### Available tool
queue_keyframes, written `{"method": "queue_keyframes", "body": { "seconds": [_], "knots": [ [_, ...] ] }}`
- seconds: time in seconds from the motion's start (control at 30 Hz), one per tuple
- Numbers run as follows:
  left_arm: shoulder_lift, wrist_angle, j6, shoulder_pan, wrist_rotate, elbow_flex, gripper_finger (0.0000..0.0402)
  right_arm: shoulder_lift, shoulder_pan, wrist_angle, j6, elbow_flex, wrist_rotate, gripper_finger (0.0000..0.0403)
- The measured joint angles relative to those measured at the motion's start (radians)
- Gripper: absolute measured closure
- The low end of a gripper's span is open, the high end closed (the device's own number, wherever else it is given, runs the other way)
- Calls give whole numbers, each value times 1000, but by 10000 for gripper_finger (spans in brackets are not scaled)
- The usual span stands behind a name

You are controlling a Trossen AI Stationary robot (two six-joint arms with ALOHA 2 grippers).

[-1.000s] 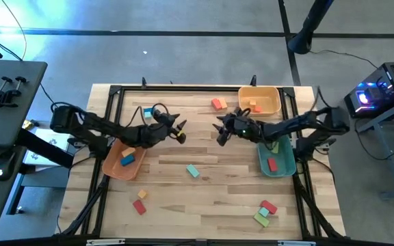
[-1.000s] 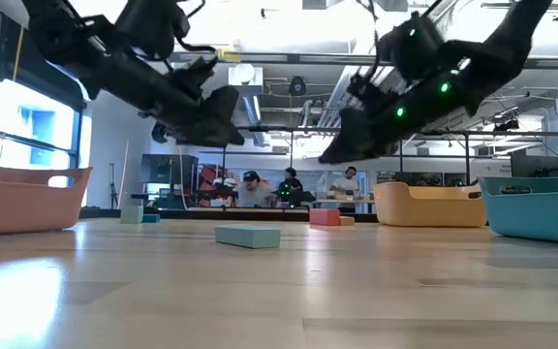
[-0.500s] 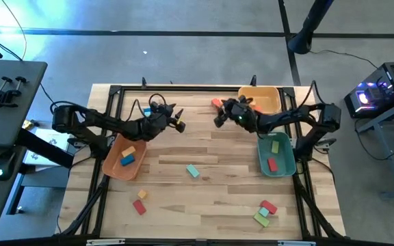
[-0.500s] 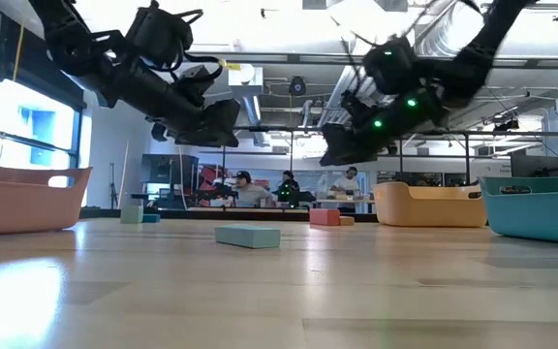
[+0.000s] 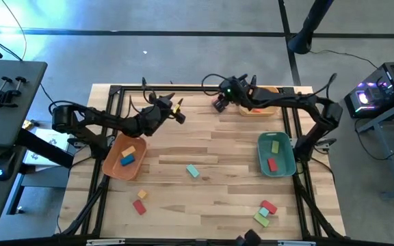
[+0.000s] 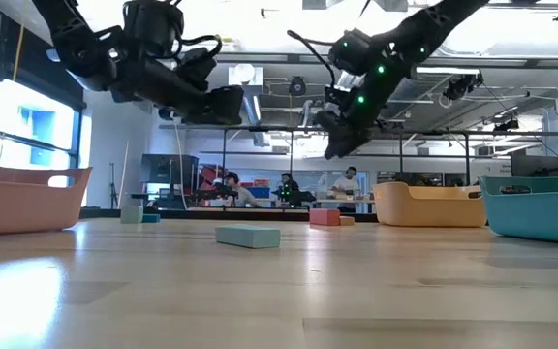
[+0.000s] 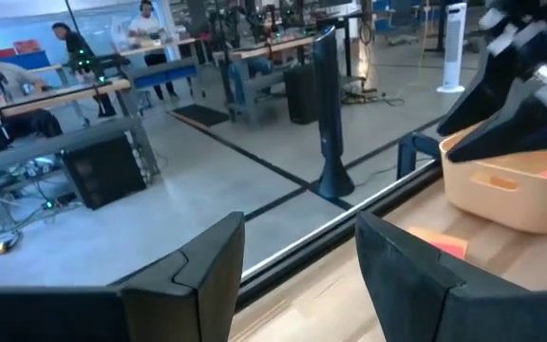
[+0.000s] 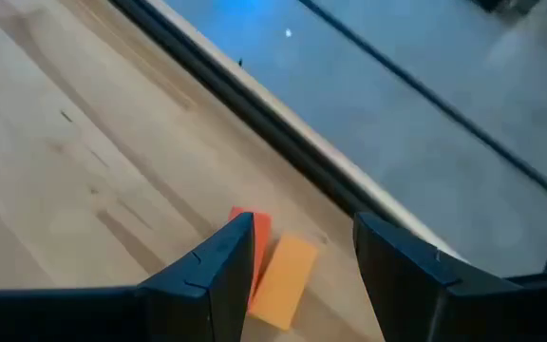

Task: Sort blocks by size
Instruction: Put the thin yellow rectangular block into the green bin

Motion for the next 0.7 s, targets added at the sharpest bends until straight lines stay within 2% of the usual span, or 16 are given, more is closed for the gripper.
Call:
{"method": "queue_keyframes", "body": {
  "seconds": [0.23, 0.33, 0.53, 0.7],
  "knots": [
    [0, -11, -65, 96, 152, 16, 214, 95, -56, 44, 25, 16, -98, 227],
    [0, -12, -98, 133, 188, 16, 214, 162, -73, -57, 26, 99, -110, 237],
    [0, -13, -120, 154, 228, 16, 214, 317, -113, -318, -30, 334, -122, 291],
    [0, -20, -93, 154, 230, 16, 214, 427, -133, -486, -53, 464, -154, 353]
  ]
}}
